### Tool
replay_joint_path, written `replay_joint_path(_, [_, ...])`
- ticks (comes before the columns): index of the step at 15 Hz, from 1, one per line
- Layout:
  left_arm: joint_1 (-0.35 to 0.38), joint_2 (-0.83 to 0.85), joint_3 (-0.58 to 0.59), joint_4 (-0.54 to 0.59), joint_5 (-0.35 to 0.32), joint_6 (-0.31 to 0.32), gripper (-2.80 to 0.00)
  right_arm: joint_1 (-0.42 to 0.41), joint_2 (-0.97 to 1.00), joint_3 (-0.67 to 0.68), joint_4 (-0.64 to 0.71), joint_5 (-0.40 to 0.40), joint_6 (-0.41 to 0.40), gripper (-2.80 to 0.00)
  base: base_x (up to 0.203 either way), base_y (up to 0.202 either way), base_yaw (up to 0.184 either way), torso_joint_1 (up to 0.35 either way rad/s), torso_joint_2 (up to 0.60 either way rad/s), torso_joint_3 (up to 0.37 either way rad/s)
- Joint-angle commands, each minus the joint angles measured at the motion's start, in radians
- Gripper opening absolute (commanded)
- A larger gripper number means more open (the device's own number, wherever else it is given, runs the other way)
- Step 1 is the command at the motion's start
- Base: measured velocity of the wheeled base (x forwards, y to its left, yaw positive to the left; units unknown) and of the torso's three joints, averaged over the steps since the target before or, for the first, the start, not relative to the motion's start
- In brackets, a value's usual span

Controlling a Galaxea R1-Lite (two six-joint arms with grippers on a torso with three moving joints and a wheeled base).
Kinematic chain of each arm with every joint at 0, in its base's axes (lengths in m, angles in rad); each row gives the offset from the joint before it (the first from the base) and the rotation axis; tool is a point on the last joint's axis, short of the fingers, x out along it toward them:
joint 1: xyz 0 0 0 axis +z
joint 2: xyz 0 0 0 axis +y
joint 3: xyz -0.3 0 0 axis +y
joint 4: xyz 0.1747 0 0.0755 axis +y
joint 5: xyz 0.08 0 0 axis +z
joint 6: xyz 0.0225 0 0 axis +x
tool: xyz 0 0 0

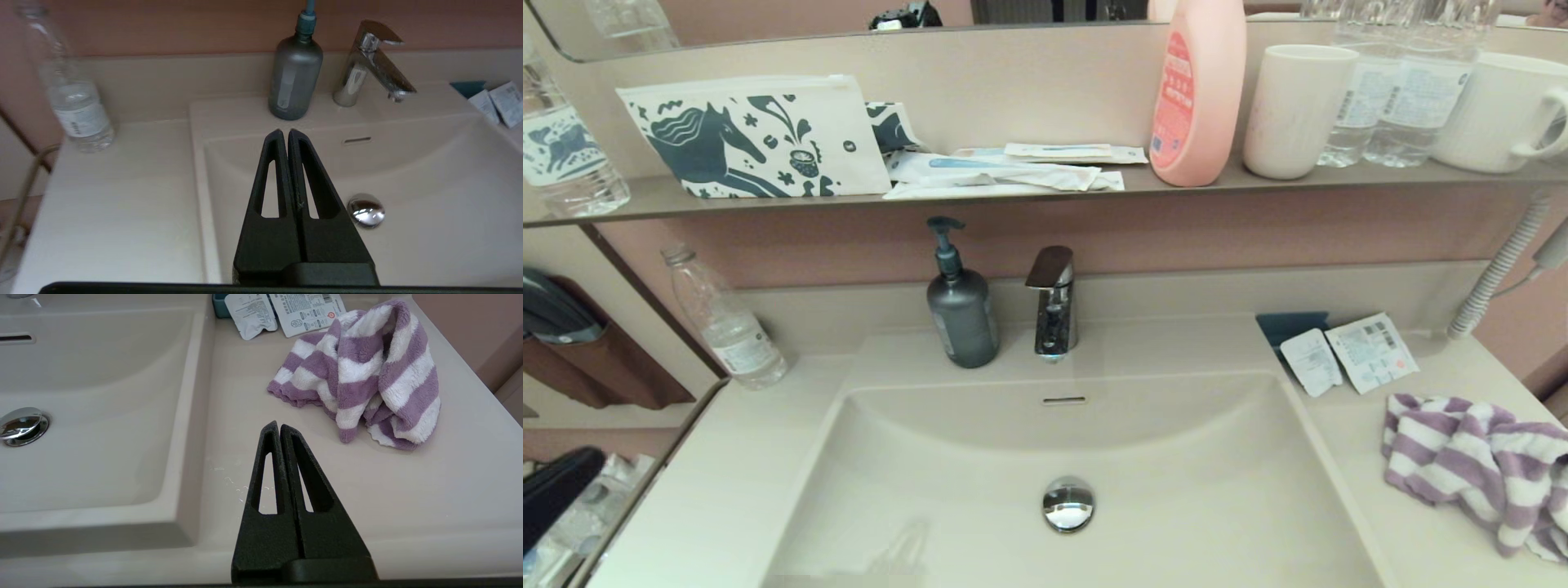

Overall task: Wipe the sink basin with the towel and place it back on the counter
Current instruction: Turn on the faucet

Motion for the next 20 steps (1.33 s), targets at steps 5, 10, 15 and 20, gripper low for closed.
replay_joint_path(5, [-0.250, 0.541, -0.009, -0.448, 0.140, -0.142, -2.80, 0.000, 0.001, 0.000, 0.000, 0.000, 0.000, -2.80, 0.000, 0.000, 0.000, 0.000, 0.00, 0.000])
replay_joint_path(10, [-0.587, 0.812, -0.013, -0.738, 0.402, -0.177, -2.80, 0.000, 0.001, 0.000, 0.000, 0.000, 0.000, -2.80, 0.000, 0.000, 0.000, 0.000, 0.00, 0.000])
replay_joint_path(15, [-0.696, 1.091, -0.064, -1.032, 0.486, -0.150, -2.80, 0.002, 0.001, 0.000, 0.000, 0.000, 0.000, -2.80, 0.000, 0.000, 0.000, 0.000, 0.00, 0.000])
replay_joint_path(20, [-0.728, 1.179, -0.156, -1.058, 0.400, -0.134, -2.80, 0.002, 0.001, 0.000, 0.000, 0.000, 0.000, -2.80, 0.000, 0.000, 0.000, 0.000, 0.00, 0.000])
